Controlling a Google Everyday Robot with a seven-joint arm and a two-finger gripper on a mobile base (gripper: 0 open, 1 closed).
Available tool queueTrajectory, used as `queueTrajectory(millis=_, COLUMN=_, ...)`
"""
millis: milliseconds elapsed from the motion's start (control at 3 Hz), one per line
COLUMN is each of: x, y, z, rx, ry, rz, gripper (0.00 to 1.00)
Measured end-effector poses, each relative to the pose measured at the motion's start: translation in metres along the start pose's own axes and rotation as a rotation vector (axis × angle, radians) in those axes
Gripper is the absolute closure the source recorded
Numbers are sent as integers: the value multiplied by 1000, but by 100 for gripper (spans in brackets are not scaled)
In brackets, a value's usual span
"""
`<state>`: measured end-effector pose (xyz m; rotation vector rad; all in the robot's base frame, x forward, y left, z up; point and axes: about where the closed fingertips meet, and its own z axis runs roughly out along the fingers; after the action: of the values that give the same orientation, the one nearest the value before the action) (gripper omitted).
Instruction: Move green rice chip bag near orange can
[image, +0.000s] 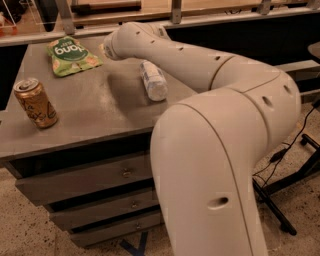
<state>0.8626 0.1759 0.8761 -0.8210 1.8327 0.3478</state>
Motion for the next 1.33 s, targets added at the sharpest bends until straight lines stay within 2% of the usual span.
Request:
queueTrajectory(millis=333, x=-6, y=-8, z=-15, rx=8, ry=-26, rz=7, gripper=82)
queueTrajectory(millis=667, x=-3, y=-8, z=-14, rx=-44, ry=-35, rz=21, gripper=59)
queueTrajectory(millis=1333, x=-22, y=11, z=8, rx=-199, ry=-60, rz=-12, gripper=13)
